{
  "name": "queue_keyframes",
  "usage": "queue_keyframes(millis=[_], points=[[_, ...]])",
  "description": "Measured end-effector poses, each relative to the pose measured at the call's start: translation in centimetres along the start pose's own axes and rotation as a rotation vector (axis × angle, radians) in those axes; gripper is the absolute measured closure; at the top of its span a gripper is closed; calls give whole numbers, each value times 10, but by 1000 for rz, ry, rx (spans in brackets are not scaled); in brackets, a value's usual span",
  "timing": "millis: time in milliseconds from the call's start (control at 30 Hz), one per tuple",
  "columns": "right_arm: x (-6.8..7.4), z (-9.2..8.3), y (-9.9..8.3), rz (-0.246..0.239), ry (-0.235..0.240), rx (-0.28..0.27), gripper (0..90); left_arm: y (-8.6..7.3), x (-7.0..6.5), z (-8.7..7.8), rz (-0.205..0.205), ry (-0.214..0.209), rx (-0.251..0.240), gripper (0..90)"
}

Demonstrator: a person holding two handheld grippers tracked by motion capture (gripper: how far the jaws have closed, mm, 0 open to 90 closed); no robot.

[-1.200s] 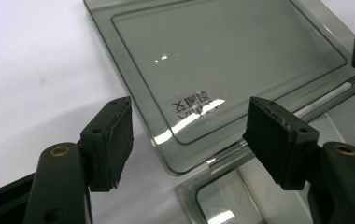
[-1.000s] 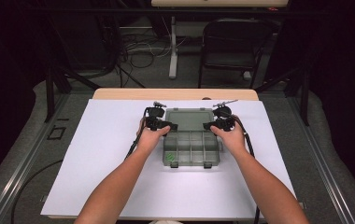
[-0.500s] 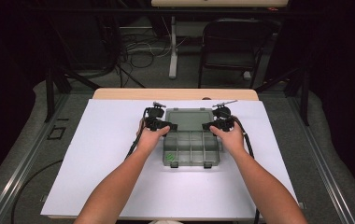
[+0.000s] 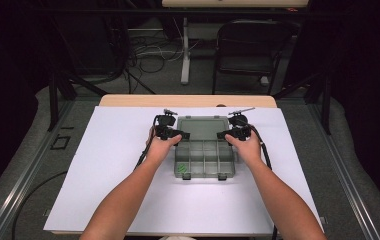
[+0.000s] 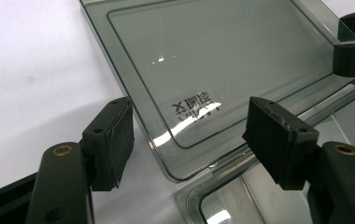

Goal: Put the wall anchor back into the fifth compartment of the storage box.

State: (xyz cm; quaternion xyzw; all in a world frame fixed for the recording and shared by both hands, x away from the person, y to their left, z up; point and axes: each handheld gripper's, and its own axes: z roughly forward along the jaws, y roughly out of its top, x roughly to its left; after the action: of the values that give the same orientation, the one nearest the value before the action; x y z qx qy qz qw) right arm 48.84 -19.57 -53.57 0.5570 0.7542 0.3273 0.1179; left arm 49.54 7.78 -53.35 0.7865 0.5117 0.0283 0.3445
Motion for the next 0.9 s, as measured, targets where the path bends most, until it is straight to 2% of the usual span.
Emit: queue_keyframes(millis=[133, 167, 267, 300, 400, 633, 900], points=[[-3, 2, -1, 16, 11, -7, 350, 0, 1, 1, -9, -1, -4, 330], [-3, 0, 0, 24, 3, 14, 349, 0, 1, 1, -8, -1, -2, 329], [-6, 2, -1, 34, 18, -4, 348, 0, 2, 2, -11, -4, 2, 329], [-7, 1, -1, 39, 8, 2, 347, 0, 2, 2, -14, -6, 0, 329], [-8, 1, -1, 48, 20, 14, 345, 0, 2, 3, -18, -9, 0, 329], [-9, 2, -1, 66, 27, 11, 338, -1, 3, 4, -22, -10, 0, 329], [-8, 5, -1, 93, 60, 21, 330, -1, 4, 6, -34, -15, -2, 327]])
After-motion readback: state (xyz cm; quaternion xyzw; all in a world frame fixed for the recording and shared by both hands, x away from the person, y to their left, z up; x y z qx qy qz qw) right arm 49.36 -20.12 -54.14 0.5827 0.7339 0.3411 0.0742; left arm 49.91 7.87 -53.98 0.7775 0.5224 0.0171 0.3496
